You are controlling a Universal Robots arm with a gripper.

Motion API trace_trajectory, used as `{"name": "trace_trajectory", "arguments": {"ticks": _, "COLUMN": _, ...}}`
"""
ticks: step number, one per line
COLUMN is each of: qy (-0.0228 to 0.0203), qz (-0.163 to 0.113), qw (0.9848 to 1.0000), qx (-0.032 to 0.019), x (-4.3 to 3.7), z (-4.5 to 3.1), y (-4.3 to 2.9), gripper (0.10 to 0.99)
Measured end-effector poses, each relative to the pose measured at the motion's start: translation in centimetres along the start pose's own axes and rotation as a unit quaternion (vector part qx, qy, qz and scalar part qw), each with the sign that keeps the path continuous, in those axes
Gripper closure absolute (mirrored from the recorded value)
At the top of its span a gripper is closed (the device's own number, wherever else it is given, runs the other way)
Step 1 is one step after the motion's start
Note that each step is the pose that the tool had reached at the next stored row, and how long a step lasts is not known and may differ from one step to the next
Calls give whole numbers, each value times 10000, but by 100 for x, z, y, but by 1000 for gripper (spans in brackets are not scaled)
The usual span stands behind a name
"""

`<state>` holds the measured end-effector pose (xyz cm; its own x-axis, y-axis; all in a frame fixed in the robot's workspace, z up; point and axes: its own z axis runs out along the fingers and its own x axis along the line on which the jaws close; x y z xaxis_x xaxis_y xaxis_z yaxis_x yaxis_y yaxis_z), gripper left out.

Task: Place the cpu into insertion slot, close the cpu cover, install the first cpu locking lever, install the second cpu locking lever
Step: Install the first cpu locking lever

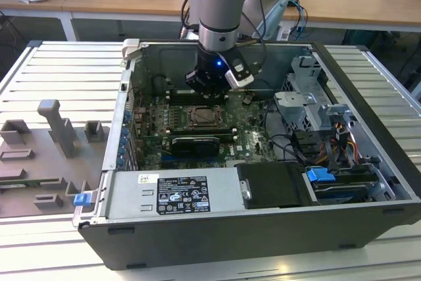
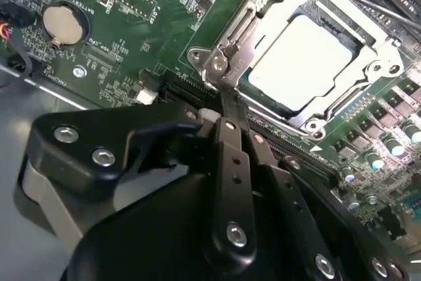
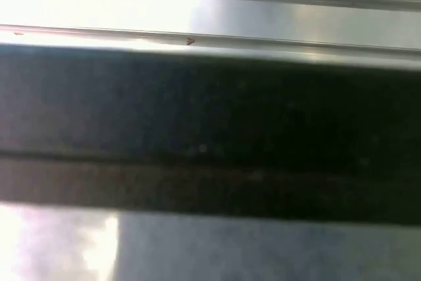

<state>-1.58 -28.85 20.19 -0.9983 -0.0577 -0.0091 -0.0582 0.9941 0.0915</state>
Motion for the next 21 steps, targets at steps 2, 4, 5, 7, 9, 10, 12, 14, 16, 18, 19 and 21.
{"name": "trace_trajectory", "arguments": {"ticks": 2, "qy": -1, "qz": 0, "qw": 10000, "qx": -1, "x": -1, "z": 1, "y": 0, "gripper": 980}}
{"name": "trace_trajectory", "arguments": {"ticks": 4, "qy": -2, "qz": 0, "qw": 10000, "qx": -1, "x": -2, "z": -22, "y": 3, "gripper": 980}}
{"name": "trace_trajectory", "arguments": {"ticks": 5, "qy": -1, "qz": 0, "qw": 10000, "qx": -2, "x": -1, "z": -43, "y": 4, "gripper": 980}}
{"name": "trace_trajectory", "arguments": {"ticks": 7, "qy": 0, "qz": 0, "qw": 10000, "qx": -1, "x": -2, "z": -93, "y": 9, "gripper": 980}}
{"name": "trace_trajectory", "arguments": {"ticks": 9, "qy": -1, "qz": 0, "qw": 10000, "qx": -2, "x": -2, "z": -103, "y": 10, "gripper": 980}}
{"name": "trace_trajectory", "arguments": {"ticks": 10, "qy": -1, "qz": 0, "qw": 10000, "qx": -2, "x": -2, "z": -104, "y": 8, "gripper": 980}}
{"name": "trace_trajectory", "arguments": {"ticks": 12, "qy": 0, "qz": -1, "qw": 10000, "qx": -1, "x": -2, "z": -106, "y": 0, "gripper": 980}}
{"name": "trace_trajectory", "arguments": {"ticks": 14, "qy": -1, "qz": 0, "qw": 10000, "qx": -1, "x": -1, "z": -106, "y": -9, "gripper": 980}}
{"name": "trace_trajectory", "arguments": {"ticks": 16, "qy": 0, "qz": 0, "qw": 10000, "qx": -1, "x": 0, "z": -107, "y": -22, "gripper": 980}}
{"name": "trace_trajectory", "arguments": {"ticks": 18, "qy": -1, "qz": 0, "qw": 10000, "qx": -1, "x": 0, "z": -108, "y": -30, "gripper": 980}}
{"name": "trace_trajectory", "arguments": {"ticks": 19, "qy": -1, "qz": 0, "qw": 10000, "qx": -1, "x": 1, "z": -108, "y": -33, "gripper": 980}}
{"name": "trace_trajectory", "arguments": {"ticks": 21, "qy": 0, "qz": 0, "qw": 10000, "qx": -1, "x": 1, "z": -109, "y": -40, "gripper": 980}}
